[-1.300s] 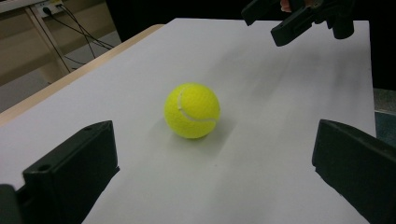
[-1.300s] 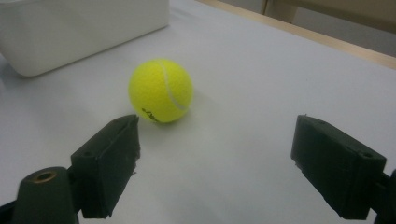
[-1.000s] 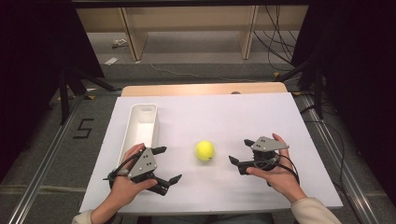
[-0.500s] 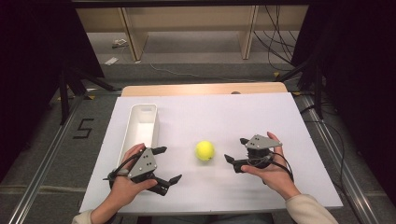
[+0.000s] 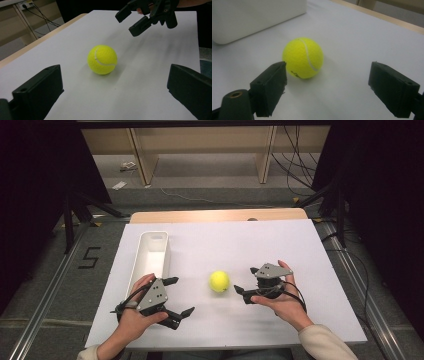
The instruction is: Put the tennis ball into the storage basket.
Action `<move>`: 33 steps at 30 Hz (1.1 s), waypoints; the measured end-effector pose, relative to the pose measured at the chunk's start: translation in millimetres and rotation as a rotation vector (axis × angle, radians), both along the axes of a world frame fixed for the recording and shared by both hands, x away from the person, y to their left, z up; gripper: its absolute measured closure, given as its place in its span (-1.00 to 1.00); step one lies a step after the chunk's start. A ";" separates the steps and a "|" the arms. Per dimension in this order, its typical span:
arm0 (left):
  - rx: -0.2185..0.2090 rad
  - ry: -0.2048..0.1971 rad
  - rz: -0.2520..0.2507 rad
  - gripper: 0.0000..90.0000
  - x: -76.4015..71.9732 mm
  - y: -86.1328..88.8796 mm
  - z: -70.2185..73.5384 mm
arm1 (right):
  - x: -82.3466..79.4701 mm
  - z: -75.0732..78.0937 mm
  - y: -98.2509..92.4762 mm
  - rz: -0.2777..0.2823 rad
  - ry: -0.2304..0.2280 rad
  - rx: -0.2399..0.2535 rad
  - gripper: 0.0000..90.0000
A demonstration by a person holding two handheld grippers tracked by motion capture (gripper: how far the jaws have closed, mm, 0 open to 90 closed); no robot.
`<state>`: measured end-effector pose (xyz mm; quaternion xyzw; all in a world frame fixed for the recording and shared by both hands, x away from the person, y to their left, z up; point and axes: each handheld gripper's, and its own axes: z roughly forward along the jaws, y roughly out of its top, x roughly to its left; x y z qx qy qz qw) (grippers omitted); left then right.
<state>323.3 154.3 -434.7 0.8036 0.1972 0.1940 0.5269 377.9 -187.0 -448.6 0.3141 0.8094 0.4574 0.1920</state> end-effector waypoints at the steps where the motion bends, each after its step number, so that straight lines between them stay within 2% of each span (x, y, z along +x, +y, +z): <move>1: 0.000 0.000 0.000 -1.00 0.1 0.1 0.0 | -0.1 -0.2 3.6 0.004 0.002 -0.001 -0.65; 33: -0.001 0.001 -0.003 -1.00 -0.2 0.3 0.2 | 10.7 -12.1 38.2 0.045 0.026 -0.018 -0.66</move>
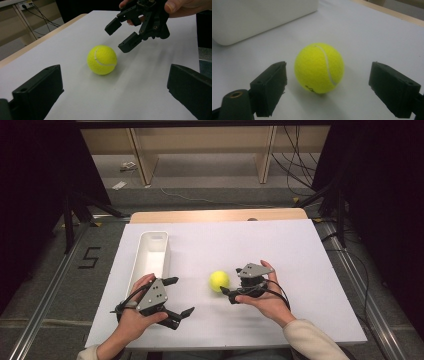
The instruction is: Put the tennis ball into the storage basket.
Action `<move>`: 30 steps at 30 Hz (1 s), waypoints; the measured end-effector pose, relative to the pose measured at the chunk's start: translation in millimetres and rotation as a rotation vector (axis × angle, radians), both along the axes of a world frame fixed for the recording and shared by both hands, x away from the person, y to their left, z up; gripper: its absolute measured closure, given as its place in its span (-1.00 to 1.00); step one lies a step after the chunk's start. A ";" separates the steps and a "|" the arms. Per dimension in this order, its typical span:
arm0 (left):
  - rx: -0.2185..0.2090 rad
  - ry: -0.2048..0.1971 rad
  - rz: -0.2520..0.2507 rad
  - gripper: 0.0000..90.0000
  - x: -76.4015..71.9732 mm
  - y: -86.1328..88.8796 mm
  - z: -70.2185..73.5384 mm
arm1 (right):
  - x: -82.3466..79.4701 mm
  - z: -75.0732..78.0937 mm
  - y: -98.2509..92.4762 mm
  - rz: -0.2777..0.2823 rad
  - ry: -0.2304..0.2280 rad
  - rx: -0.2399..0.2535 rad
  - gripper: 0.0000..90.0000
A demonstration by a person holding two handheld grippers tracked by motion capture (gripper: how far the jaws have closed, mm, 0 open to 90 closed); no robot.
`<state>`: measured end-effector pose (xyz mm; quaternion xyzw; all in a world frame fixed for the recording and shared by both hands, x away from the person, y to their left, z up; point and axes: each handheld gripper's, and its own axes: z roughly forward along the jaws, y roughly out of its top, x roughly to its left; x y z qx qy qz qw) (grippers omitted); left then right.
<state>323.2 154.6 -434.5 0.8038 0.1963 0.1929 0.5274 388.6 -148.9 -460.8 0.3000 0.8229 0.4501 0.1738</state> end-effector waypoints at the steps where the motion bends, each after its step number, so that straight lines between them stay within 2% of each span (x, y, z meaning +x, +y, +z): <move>1: 0.000 0.000 0.000 -1.00 0.0 0.0 0.1 | 0.0 0.0 0.0 0.000 0.000 0.000 -0.66; 13: 0.001 0.001 -0.002 -1.00 -0.2 -0.3 -0.1 | 4.8 -3.9 8.9 -0.018 0.008 -0.012 -0.72; 30: 0.004 0.002 -0.005 -1.00 -0.2 -0.5 -0.3 | 15.4 -16.0 25.0 0.006 0.042 -0.036 -0.82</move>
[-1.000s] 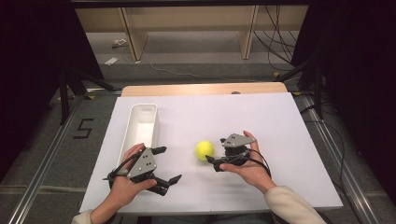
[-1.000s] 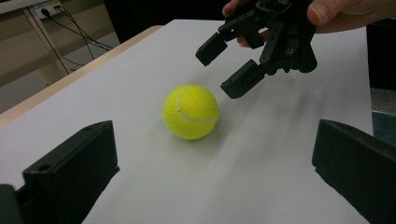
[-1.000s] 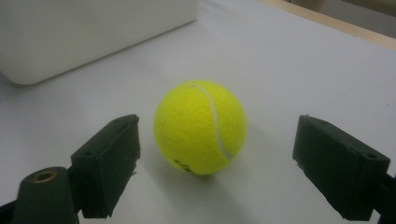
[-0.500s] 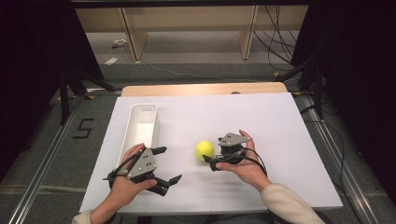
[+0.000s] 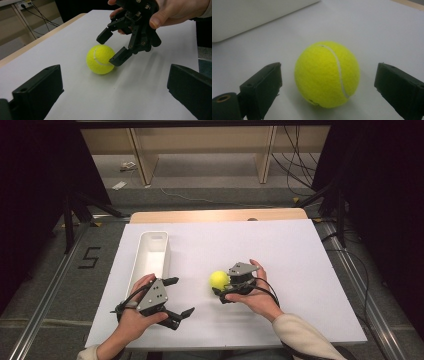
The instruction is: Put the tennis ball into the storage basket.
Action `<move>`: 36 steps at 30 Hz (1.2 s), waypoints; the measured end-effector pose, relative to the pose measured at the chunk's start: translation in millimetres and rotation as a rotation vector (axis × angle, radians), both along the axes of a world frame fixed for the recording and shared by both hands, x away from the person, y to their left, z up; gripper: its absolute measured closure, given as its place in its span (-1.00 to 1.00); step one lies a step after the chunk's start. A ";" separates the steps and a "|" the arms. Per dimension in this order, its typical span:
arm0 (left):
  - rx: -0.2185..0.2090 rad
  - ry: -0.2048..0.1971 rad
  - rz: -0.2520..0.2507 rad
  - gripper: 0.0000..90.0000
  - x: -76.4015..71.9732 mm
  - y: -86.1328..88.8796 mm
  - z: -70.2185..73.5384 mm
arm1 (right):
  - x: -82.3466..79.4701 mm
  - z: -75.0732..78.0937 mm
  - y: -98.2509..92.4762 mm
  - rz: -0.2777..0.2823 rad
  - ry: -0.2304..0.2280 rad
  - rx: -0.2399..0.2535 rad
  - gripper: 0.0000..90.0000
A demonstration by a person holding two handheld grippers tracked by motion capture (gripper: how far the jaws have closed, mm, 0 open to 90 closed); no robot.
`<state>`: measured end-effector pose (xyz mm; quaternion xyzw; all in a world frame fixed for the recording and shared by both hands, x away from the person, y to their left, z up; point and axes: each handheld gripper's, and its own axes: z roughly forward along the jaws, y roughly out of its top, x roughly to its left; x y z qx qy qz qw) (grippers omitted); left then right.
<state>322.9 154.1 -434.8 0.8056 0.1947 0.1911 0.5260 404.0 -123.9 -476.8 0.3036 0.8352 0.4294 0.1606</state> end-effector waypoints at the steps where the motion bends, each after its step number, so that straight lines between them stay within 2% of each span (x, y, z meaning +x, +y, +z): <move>1: 0.001 0.000 0.000 -1.00 0.0 0.0 0.0 | 0.6 -0.9 1.1 0.000 0.003 0.000 -0.81; 17: 0.004 -0.004 -0.007 -1.00 -0.1 -1.5 0.4 | 11.0 -10.4 11.8 -0.012 0.043 0.001 -0.73; 36: 0.004 -0.002 -0.009 -1.00 -0.6 -0.7 0.6 | 14.6 -18.1 20.2 -0.010 0.049 -0.031 -0.62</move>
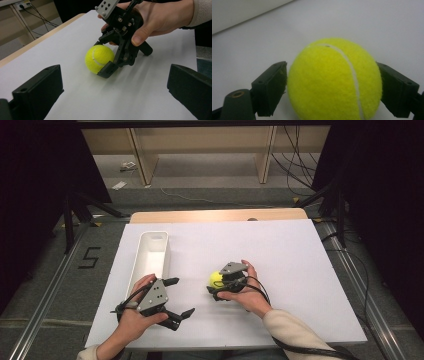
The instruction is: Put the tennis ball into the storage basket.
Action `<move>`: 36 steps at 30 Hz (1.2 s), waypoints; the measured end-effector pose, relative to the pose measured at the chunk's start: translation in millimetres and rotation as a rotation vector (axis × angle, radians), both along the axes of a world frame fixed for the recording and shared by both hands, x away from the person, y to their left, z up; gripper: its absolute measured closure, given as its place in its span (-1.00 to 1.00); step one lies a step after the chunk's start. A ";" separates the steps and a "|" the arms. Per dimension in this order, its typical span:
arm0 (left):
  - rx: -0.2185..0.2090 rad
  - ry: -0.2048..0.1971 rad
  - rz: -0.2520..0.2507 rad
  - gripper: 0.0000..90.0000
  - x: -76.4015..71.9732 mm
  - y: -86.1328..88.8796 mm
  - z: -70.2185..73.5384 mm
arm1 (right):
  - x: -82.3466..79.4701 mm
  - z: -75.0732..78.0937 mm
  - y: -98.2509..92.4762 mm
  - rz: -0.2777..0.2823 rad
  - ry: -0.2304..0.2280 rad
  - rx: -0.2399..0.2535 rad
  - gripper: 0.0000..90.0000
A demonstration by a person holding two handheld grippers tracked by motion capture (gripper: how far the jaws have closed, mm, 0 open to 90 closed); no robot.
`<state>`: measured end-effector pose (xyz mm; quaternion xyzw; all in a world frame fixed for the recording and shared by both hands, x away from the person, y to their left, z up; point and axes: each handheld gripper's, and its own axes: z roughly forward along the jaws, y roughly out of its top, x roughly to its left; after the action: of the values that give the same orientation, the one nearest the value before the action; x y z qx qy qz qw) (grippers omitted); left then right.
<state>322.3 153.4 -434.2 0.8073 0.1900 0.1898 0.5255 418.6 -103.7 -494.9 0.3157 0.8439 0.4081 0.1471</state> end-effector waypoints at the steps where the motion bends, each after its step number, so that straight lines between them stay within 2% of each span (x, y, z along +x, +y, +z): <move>1: 0.000 0.000 0.000 -1.00 0.1 -0.1 -0.1 | 0.0 -0.6 0.6 -0.002 0.000 -0.003 -0.60; 15: 0.004 0.006 -0.002 -1.00 0.1 -0.3 -0.7 | 0.1 -2.4 2.9 -0.026 -0.002 -0.020 -0.43; 24: 0.002 0.011 -0.001 -1.00 0.6 -0.2 -1.2 | 1.2 -1.9 2.5 -0.006 -0.008 -0.029 -0.42; 36: 0.002 0.009 0.001 -1.00 0.4 0.1 -0.9 | 0.8 2.8 1.8 -0.015 -0.013 -0.014 -0.41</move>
<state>322.7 153.5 -435.1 0.8086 0.1926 0.1863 0.5238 419.4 -101.9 -492.2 0.3183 0.8432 0.4033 0.1580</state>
